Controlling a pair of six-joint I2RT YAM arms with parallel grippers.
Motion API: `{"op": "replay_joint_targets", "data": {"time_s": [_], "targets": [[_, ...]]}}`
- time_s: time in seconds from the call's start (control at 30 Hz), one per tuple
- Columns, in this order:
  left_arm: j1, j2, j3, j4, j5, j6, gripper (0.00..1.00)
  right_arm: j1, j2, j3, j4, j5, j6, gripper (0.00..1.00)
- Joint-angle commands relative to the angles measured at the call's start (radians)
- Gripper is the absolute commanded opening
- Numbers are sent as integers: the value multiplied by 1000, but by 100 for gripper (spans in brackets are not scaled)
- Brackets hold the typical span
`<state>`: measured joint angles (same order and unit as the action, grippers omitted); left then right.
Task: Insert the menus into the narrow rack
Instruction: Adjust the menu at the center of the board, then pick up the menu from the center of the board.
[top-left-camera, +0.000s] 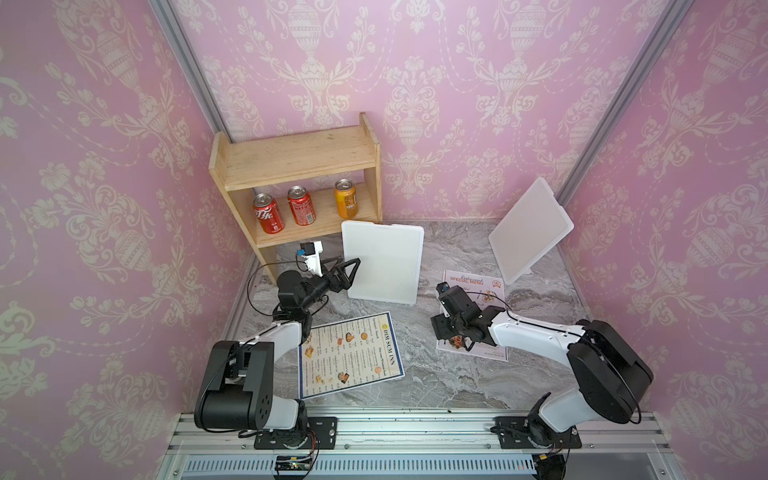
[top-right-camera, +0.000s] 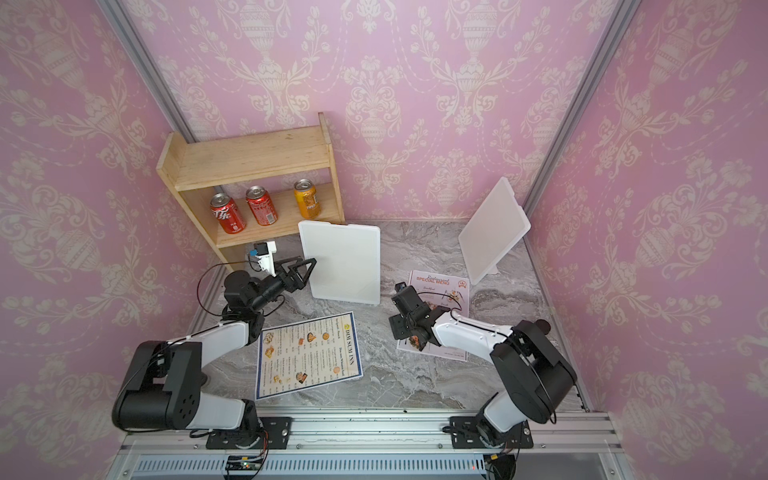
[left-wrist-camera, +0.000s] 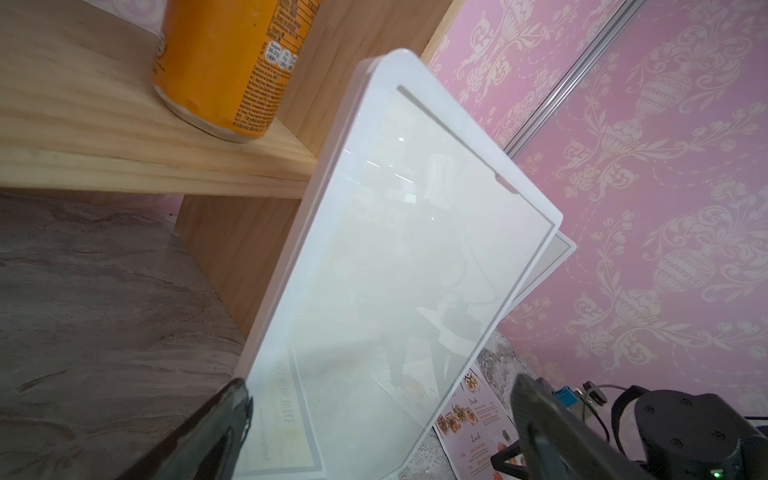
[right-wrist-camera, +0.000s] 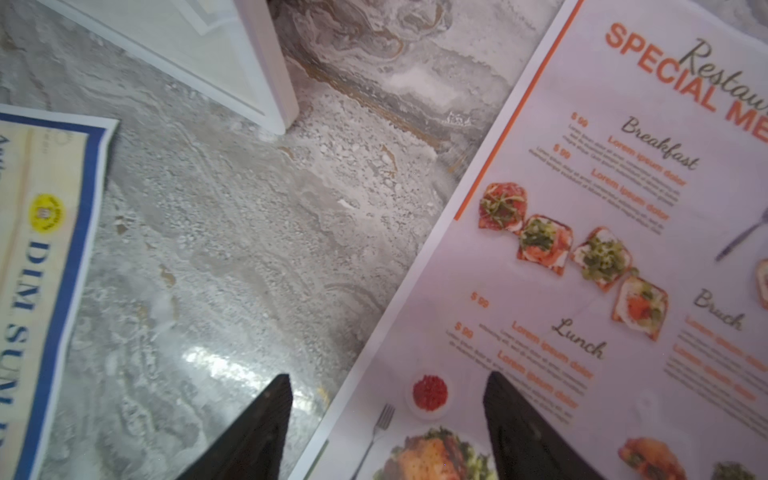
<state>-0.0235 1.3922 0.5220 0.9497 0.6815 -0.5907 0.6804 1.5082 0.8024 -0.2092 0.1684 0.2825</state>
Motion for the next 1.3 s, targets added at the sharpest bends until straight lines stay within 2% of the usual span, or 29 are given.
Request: {"op": "replay_joint_targets", "data": {"time_s": [0.0,0.07,0.2,0.37,0.53,0.73,0.93,1.27], "targets": [[-24,-82,-31,-189,-87,79,99,24,-65,44,-85,-13,5,86],[-49,-151,-41,-331,-154,108,99,50,-88,55,-133,-26,21,93],[-78,-332,-63,-643,-287,99,99,120,-121,54,-200,-60,84,100],[-103,-547,-38,-1086,-406,67,99,210,-105,32,-174,-161,237,100],[-139,-601,-49,-1329,-437,-7,99,282,-15,73,-136,-206,309,100],[-224,-550,-98,-1393,-484,-102,99,292,128,151,-86,-262,343,100],[-301,-525,-105,-1469,-595,-97,99,300,225,236,-79,-277,344,100],[-326,-463,-197,-1375,-591,-147,99,304,368,310,-14,-305,387,100]]}}
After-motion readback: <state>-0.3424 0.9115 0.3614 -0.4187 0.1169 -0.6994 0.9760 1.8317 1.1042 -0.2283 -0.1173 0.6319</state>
